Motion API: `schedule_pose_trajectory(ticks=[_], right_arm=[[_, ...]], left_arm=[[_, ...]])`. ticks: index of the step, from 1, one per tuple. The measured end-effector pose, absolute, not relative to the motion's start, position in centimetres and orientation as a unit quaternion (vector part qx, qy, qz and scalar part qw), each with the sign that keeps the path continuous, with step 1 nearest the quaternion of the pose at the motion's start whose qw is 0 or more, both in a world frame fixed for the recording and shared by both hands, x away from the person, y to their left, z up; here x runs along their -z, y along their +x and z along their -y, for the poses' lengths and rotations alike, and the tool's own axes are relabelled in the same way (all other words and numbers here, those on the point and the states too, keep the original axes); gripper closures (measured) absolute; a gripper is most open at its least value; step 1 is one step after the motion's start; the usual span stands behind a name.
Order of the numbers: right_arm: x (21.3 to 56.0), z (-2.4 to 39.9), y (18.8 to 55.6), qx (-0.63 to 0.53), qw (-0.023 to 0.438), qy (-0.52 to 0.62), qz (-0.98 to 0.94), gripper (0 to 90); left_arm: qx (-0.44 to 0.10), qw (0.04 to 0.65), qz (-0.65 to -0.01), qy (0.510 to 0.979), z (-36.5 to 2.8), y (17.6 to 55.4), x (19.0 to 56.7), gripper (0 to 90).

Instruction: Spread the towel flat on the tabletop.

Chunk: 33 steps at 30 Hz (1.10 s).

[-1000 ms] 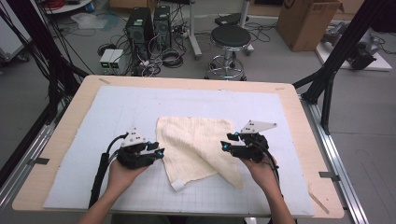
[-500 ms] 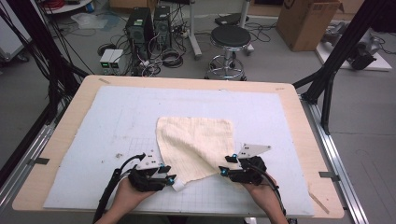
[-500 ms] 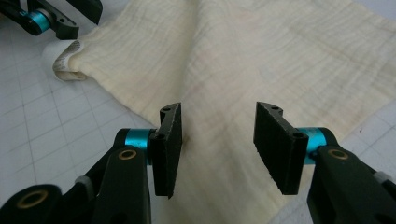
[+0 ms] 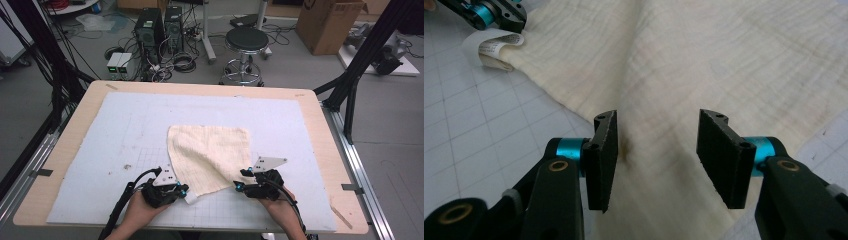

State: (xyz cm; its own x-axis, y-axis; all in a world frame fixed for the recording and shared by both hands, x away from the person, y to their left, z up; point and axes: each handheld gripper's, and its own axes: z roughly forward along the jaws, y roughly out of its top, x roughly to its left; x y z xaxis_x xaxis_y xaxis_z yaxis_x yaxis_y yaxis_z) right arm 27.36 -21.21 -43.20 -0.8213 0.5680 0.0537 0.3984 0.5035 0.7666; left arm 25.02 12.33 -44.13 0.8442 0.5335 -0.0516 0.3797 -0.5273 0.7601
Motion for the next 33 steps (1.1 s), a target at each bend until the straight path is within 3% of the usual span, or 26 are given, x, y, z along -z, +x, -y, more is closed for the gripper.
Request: schedule_pose_trajectory(ticks=[15, 33], right_arm=[[42.6, 19.6, 27.4, -0.398, 0.094, 0.262, -0.874, 73.7], [42.3, 19.4, 26.5, -0.414, 0.077, 0.25, -0.872, 68.9]], left_arm=[[-0.113, 0.425, -0.277, 0.854, -16.7, 23.7, 42.6, 88.1], [-0.128, 0.427, -0.285, 0.848, -20.4, 21.7, 42.3, 88.0]])
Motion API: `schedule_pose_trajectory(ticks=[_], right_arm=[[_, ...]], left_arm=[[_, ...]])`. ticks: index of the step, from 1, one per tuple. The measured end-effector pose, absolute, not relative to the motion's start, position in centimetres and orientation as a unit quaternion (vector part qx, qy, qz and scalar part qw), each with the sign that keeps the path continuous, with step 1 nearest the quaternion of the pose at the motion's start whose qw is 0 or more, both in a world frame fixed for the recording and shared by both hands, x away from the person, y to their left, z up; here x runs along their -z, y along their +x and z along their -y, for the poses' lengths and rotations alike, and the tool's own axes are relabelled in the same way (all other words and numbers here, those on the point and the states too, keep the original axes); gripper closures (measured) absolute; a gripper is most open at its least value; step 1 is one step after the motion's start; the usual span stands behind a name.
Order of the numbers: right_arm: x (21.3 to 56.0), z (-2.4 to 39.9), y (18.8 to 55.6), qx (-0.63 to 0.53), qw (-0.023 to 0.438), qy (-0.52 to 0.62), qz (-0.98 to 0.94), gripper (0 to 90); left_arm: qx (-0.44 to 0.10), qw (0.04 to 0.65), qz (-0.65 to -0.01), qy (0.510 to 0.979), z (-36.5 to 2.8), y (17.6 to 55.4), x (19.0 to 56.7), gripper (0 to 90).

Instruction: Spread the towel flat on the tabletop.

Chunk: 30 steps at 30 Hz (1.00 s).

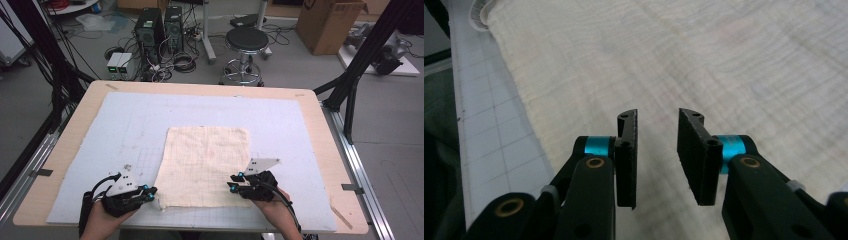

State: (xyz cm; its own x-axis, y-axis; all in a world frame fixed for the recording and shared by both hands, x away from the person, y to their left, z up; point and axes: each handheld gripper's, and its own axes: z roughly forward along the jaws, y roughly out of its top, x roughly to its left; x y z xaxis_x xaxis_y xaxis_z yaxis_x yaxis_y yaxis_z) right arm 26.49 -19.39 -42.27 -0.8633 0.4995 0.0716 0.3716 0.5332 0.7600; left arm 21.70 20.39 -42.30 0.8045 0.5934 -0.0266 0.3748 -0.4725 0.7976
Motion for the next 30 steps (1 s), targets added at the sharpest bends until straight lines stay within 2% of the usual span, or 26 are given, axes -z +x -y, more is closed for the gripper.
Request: schedule_pose_trajectory(ticks=[2, 6, 8, 15, 17, 19, 24, 27, 30], right_arm=[[42.4, 19.5, 26.4, -0.414, 0.077, 0.249, -0.872, 67.1], [42.4, 20.1, 26.3, -0.419, 0.072, 0.252, -0.869, 64.5], [42.5, 20.4, 26.1, -0.422, 0.067, 0.246, -0.87, 63.1], [43.2, 21.0, 25.2, -0.405, 0.057, 0.244, -0.879, 60.1], [43.5, 21.1, 25.1, -0.401, 0.054, 0.244, -0.881, 59.9], [43.8, 21.2, 25.0, -0.392, 0.054, 0.242, -0.886, 61.3], [44.2, 21.0, 24.8, -0.392, 0.054, 0.244, -0.885, 73.4], [44.1, 20.8, 24.8, -0.39, 0.049, 0.24, -0.888, 82.6], [44.1, 20.5, 24.8, -0.39, 0.045, 0.233, -0.89, 86.8]], left_arm=[[-0.124, 0.433, -0.286, 0.846, -20.4, 21.7, 42.4, 85.5], [-0.114, 0.449, -0.284, 0.839, -20.5, 21.8, 42.4, 71.8], [-0.108, 0.45, -0.272, 0.844, -20.3, 21.6, 42.5, 68.0], [-0.081, 0.434, -0.257, 0.86, -19.5, 22.0, 43.7, 63.7], [-0.076, 0.428, -0.258, 0.863, -19.5, 22.2, 43.9, 64.2], [-0.072, 0.422, -0.255, 0.867, -19.5, 22.4, 44.1, 70.1], [-0.071, 0.425, -0.253, 0.867, -19.6, 22.7, 44.2, 84.8], [-0.08, 0.424, -0.253, 0.866, -19.7, 22.6, 44.2, 87.1], [-0.091, 0.427, -0.258, 0.862, -20.2, 22.3, 43.9, 87.6]])
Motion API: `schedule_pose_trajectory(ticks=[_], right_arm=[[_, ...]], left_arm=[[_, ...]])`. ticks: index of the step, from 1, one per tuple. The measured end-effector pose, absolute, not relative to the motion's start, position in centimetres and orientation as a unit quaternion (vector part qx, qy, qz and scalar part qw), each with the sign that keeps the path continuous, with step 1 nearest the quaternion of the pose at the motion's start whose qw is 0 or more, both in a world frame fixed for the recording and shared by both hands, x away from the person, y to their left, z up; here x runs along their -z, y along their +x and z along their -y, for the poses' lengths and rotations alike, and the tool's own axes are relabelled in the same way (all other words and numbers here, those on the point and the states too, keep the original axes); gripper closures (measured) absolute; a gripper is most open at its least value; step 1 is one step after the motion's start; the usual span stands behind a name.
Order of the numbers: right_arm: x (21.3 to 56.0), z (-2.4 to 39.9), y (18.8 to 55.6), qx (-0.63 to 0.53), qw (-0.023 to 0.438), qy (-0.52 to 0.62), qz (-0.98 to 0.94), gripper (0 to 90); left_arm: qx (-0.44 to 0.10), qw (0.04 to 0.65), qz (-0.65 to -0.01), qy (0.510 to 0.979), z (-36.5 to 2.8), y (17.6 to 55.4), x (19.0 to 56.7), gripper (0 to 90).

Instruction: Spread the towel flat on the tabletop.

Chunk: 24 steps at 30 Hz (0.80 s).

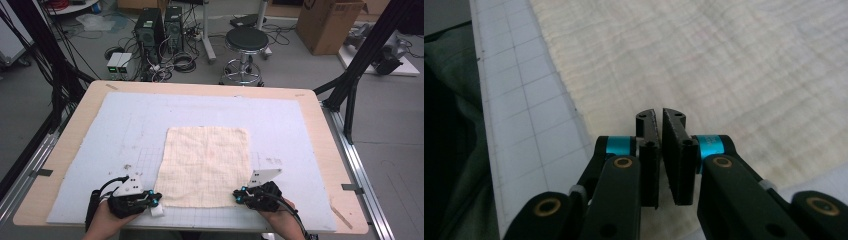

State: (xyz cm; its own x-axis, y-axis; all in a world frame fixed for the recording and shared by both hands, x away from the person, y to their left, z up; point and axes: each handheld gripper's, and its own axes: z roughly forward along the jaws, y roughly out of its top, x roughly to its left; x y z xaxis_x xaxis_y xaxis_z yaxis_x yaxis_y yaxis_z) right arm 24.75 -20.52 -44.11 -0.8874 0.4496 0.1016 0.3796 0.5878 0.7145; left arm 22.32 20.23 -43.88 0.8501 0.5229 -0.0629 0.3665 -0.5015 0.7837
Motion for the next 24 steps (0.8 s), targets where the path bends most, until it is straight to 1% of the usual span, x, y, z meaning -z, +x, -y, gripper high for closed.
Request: schedule_pose_trajectory(ticks=[8, 16, 20, 22, 24], right_arm=[[44.1, 19.7, 24.4, -0.392, 0.037, 0.224, -0.892, 88.7], [43.9, 19.6, 23.5, -0.391, 0.026, 0.22, -0.893, 89.6], [44.0, 19.8, 23.2, -0.394, 0.029, 0.22, -0.892, 89.5], [43.9, 20.0, 23.3, -0.4, 0.03, 0.223, -0.888, 87.6], [43.7, 20.0, 23.4, -0.407, 0.03, 0.227, -0.884, 84.2]], left_arm=[[-0.1, 0.429, -0.26, 0.859, -21.4, 21.6, 43.6, 87.6], [-0.102, 0.427, -0.257, 0.861, -21.7, 20.9, 43.5, 87.6], [-0.103, 0.423, -0.252, 0.864, -21.6, 20.6, 43.6, 87.6], [-0.102, 0.426, -0.256, 0.862, -21.6, 20.6, 43.7, 87.4], [-0.103, 0.429, -0.259, 0.859, -21.7, 20.8, 43.6, 84.1]])
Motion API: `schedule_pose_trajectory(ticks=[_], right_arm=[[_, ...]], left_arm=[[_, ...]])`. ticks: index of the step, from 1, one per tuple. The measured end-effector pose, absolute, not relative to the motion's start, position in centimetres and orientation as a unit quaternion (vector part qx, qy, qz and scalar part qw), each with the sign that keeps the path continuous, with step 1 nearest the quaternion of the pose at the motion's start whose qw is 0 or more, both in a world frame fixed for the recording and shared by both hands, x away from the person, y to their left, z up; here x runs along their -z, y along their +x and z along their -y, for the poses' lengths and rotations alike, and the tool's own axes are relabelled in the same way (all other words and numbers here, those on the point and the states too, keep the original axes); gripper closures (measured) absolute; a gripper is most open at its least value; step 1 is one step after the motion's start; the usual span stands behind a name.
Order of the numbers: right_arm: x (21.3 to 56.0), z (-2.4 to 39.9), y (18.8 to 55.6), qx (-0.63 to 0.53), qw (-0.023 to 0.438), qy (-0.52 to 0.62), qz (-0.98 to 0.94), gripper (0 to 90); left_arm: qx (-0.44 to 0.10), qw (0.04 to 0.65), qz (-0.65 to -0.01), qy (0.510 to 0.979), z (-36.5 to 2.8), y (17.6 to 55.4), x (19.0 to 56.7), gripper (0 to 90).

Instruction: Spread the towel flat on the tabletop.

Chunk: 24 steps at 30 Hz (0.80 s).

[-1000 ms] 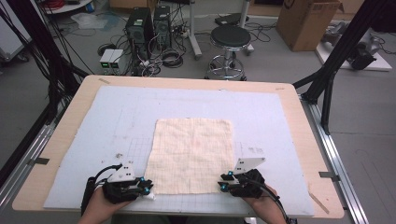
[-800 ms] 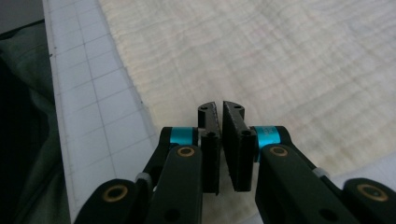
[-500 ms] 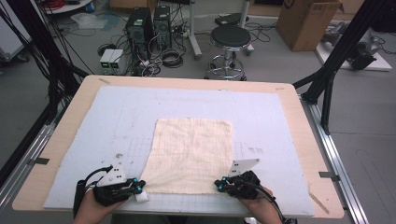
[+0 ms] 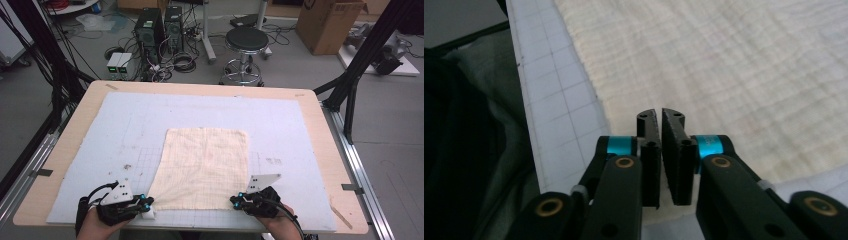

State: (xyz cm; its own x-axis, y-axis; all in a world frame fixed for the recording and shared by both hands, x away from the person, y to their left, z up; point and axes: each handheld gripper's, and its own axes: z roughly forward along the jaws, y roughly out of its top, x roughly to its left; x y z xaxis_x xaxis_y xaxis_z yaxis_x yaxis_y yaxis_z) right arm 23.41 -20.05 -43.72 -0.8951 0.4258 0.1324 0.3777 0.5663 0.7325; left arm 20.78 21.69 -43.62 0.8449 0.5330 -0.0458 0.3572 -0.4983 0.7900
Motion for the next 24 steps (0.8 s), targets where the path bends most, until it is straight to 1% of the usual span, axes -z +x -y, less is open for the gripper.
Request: schedule_pose_trajectory(ticks=[5, 7, 11, 17, 21, 24], right_arm=[[43.3, 20.2, 24.1, -0.419, 0.036, 0.238, -0.876, 75.3], [43.2, 20.3, 24.5, -0.422, 0.039, 0.242, -0.873, 73.4], [42.9, 20.4, 25.3, -0.433, 0.047, 0.251, -0.864, 67.5], [42.7, 20.6, 26.5, -0.445, 0.052, 0.263, -0.855, 59.8], [42.7, 20.8, 27.2, -0.449, 0.059, 0.267, -0.85, 54.3], [42.7, 21.0, 27.6, -0.454, 0.056, 0.277, -0.845, 51.6]], left_arm=[[-0.103, 0.444, -0.275, 0.846, -21.8, 21.5, 43.3, 74.3], [-0.103, 0.449, -0.281, 0.842, -21.8, 21.9, 43.2, 70.4], [-0.106, 0.46, -0.287, 0.834, -21.4, 22.7, 42.9, 66.2], [-0.113, 0.473, -0.299, 0.821, -21.2, 23.8, 42.7, 61.7], [-0.12, 0.482, -0.307, 0.812, -21.4, 24.3, 42.5, 60.6], [-0.125, 0.486, -0.311, 0.807, -21.5, 24.6, 42.5, 59.1]])
